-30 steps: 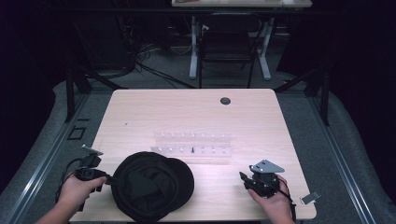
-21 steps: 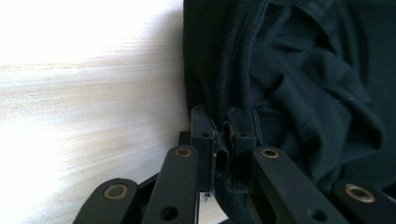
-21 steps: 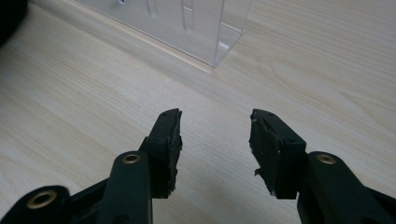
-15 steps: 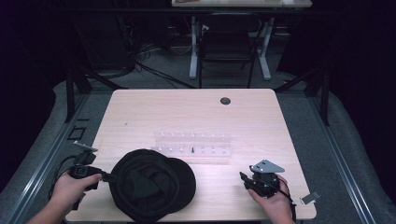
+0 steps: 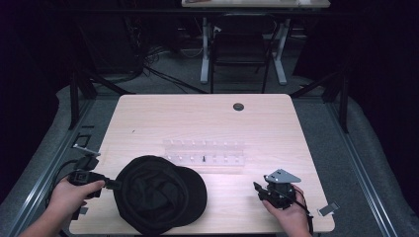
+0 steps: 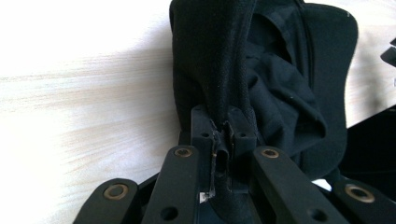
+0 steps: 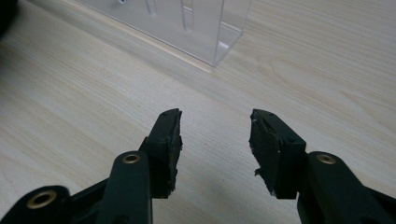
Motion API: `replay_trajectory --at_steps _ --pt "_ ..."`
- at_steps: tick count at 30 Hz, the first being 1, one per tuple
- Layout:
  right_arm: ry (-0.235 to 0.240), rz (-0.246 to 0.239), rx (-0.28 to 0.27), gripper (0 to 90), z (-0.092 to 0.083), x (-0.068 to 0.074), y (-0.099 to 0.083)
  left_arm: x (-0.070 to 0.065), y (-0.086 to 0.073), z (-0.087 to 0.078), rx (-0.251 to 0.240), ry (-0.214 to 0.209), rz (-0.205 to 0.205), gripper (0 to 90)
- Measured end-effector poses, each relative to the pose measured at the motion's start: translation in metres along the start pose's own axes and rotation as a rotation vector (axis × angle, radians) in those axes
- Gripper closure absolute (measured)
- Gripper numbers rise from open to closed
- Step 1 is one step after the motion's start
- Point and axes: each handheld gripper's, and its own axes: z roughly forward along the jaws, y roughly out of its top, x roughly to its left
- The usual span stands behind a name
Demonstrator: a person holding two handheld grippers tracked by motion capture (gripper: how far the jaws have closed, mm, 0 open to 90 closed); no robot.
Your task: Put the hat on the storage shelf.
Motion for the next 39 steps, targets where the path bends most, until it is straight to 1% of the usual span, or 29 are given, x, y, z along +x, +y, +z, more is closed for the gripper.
replay_trajectory --at_steps 1,2,3,4,7,8,9,10,11,16,17,23,26,29,31,34,38,39 --pt "0.000 0.000 0.001 52.8 0.000 0.000 0.000 -0.003 0.001 -0.002 0.002 -0.002 0.007 84.8" --pt "0.000 0.000 0.001 52.8 0.000 0.000 0.000 -0.003 0.001 -0.002 0.002 -0.002 0.007 84.8" --pt "0.004 0.004 -0.003 52.8 0.000 0.000 0.000 -0.007 0.002 -0.005 0.007 -0.003 0.021 84.8" --pt "0.004 0.005 -0.006 52.8 0.001 0.000 0.000 -0.010 0.003 -0.005 0.002 -0.004 0.014 84.8" --pt "-0.001 0.001 -0.001 52.8 0.000 0.000 0.000 -0.015 0.004 -0.009 0.007 -0.012 0.026 84.8" --pt "0.001 0.004 -0.004 52.8 0.000 0.000 0.000 -0.015 0.004 -0.009 0.007 -0.012 0.026 84.8" --pt "0.001 0.004 -0.004 52.8 0.000 0.000 0.000 -0.018 0.004 -0.011 0.003 -0.025 0.019 84.8" --pt "0.003 0.004 -0.004 52.8 0.000 0.000 0.000 -0.018 0.004 -0.011 0.003 -0.025 0.019 84.8" --pt "0.003 0.004 -0.004 52.8 0.000 0.000 0.000 -0.020 0.006 -0.013 0.008 -0.036 0.019 84.8" --pt "0.001 0.006 -0.002 52.8 0.000 0.000 0.000 -0.026 0.007 -0.016 0.012 -0.047 0.024 84.9" --pt "0.000 0.004 0.000 52.8 0.000 -0.001 0.000 -0.029 0.008 -0.018 0.008 -0.055 0.023 84.9" --pt "-0.001 0.008 0.002 52.7 0.000 -0.001 -0.001 -0.033 0.012 -0.025 0.007 -0.075 0.022 85.0" --pt "0.002 0.008 0.004 52.8 0.000 -0.001 -0.001 -0.037 0.014 -0.031 0.000 -0.097 0.014 85.1" --pt "0.003 0.008 0.004 52.8 0.000 -0.001 -0.001 -0.042 0.016 -0.038 -0.004 -0.102 0.023 85.1" --pt "0.001 0.003 0.005 52.8 0.000 -0.001 0.000 -0.043 0.016 -0.040 -0.004 -0.106 0.025 85.1" --pt "0.001 0.007 -0.001 52.7 0.000 0.000 -0.001 -0.046 0.017 -0.043 -0.006 -0.115 0.023 85.2" --pt "0.001 0.005 0.007 52.8 0.000 -0.001 -0.001 -0.047 0.018 -0.045 -0.001 -0.120 0.019 85.2" --pt "0.001 0.004 0.005 52.7 0.000 -0.001 -0.001 -0.048 0.018 -0.045 0.000 -0.132 0.014 85.2"
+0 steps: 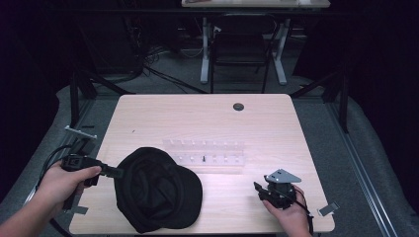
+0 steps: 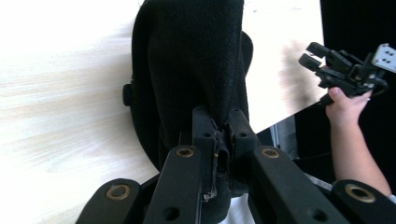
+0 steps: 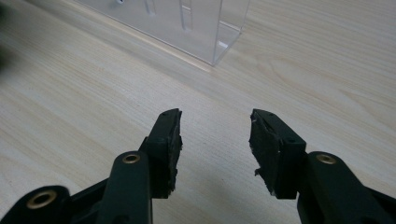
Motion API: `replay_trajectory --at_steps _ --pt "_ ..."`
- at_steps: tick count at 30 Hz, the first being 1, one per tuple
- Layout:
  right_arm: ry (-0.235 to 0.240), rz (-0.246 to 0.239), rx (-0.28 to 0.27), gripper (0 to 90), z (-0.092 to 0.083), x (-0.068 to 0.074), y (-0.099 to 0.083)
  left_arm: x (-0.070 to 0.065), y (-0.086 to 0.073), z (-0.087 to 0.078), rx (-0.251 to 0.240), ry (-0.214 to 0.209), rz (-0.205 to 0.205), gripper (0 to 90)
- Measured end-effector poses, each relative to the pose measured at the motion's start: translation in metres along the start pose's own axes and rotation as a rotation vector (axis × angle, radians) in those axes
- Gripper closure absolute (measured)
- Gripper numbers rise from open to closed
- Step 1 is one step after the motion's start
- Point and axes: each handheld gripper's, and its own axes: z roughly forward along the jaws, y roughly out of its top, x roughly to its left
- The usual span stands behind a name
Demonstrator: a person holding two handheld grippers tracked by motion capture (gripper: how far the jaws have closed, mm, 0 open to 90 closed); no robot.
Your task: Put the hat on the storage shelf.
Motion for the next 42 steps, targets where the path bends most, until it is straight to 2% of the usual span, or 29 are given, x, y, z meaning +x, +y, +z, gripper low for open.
replay_trajectory --at_steps 4,11,21,32,33,36,40,42 --pt "-0.001 0.000 -0.001 52.8 0.001 0.000 0.000 -0.001 0.000 0.000 0.003 -0.018 -0.002 85.2" --pt "-0.003 -0.004 0.004 52.7 0.000 0.000 0.000 -0.005 0.002 -0.004 -0.010 -0.050 -0.033 85.2" --pt "-0.002 0.004 -0.001 52.6 0.001 0.000 0.000 -0.011 0.004 -0.007 -0.014 -0.083 -0.046 85.2" --pt "-0.001 0.006 0.001 52.6 0.001 -0.001 0.000 -0.014 0.005 -0.012 -0.031 -0.118 -0.089 85.2" --pt "-0.001 0.007 0.003 52.6 0.001 -0.001 0.000 -0.016 0.006 -0.014 -0.033 -0.131 -0.088 85.2" --pt "-0.001 0.003 0.009 52.5 0.001 -0.001 0.000 -0.018 0.007 -0.016 -0.035 -0.130 -0.081 85.2" --pt "0.000 0.001 0.016 52.5 0.001 -0.002 0.000 -0.024 0.009 -0.020 -0.056 -0.150 -0.081 85.2" --pt "0.003 0.008 0.002 52.5 0.001 -0.001 -0.001 -0.028 0.010 -0.023 -0.063 -0.154 -0.078 85.3"
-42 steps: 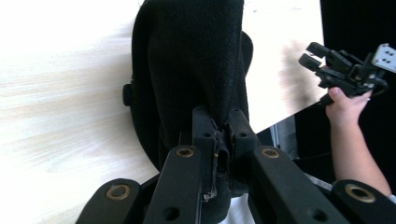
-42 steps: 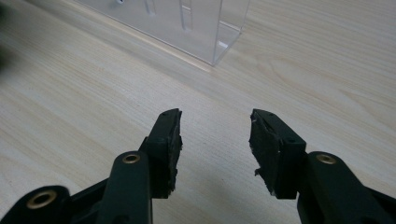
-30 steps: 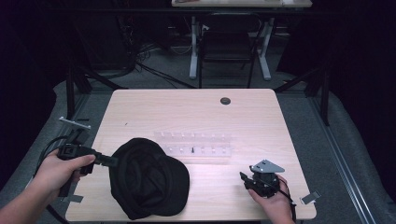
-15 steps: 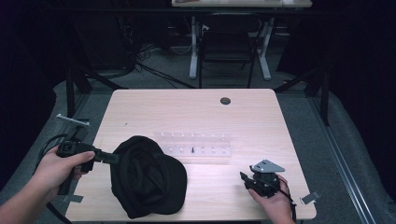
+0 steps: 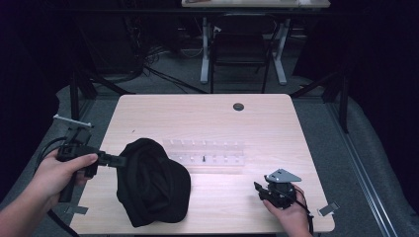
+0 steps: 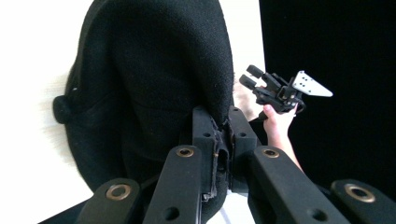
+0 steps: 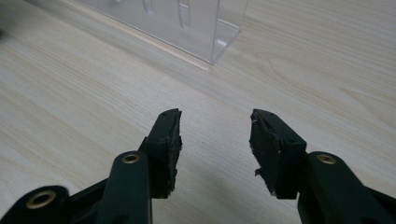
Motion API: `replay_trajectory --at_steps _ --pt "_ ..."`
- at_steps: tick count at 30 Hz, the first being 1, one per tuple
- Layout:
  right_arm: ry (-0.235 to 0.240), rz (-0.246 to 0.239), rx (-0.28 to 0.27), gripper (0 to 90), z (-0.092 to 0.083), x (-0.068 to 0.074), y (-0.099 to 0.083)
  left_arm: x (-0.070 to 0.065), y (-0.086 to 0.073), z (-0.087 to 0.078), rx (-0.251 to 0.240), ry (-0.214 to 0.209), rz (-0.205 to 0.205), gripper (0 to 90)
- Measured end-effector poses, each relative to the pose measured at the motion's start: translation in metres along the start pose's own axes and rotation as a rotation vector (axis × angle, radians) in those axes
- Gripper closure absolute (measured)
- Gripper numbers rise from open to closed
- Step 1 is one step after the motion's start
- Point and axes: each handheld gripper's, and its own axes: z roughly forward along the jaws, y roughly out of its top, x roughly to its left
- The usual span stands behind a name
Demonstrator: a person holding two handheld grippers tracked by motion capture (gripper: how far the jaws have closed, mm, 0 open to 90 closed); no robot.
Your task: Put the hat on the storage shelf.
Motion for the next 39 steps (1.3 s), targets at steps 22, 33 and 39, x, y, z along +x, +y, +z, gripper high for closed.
replay_trajectory --at_steps 22,33,39 --pt "-0.002 0.002 -0.005 52.5 0.000 -0.001 0.000 -0.016 0.011 -0.029 -0.067 -0.049 -0.001 85.4" --pt "-0.003 0.006 -0.007 52.5 0.000 -0.001 0.000 -0.029 0.020 -0.040 -0.122 -0.117 0.019 85.4" --pt "-0.002 0.003 -0.011 52.5 0.000 -0.001 0.000 -0.039 0.028 -0.043 -0.145 -0.147 0.040 85.3"
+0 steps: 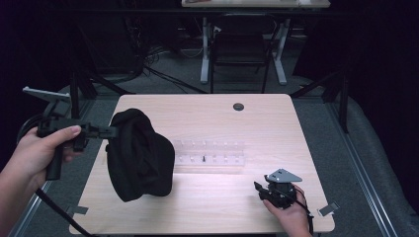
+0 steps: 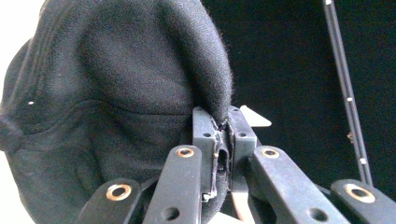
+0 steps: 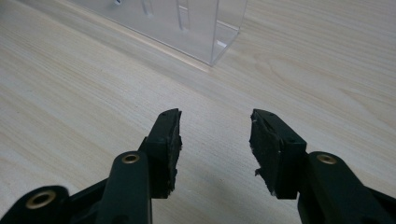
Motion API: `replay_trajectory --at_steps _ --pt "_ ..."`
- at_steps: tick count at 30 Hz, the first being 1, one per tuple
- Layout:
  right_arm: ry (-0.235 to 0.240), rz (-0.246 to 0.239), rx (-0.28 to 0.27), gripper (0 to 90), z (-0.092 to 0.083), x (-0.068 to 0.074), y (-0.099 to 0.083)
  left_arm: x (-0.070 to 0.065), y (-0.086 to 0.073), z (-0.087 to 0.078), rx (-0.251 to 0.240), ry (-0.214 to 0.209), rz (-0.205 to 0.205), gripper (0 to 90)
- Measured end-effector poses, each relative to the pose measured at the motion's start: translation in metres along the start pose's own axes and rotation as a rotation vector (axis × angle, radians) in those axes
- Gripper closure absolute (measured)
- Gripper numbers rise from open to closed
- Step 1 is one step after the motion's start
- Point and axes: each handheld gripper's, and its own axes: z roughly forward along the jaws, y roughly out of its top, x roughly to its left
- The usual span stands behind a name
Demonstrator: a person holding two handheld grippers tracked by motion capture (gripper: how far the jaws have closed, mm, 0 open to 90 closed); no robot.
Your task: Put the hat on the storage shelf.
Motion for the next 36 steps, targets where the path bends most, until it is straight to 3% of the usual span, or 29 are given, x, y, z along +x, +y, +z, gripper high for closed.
replay_trajectory --at_steps 13,36 --pt "0.003 0.006 0.000 52.5 0.000 -0.001 0.000 -0.018 0.020 0.012 -0.015 -0.011 0.026 85.3" --pt "0.002 0.005 -0.001 52.5 -0.001 -0.003 0.001 -0.035 0.057 0.058 -0.018 -0.009 0.041 85.3"
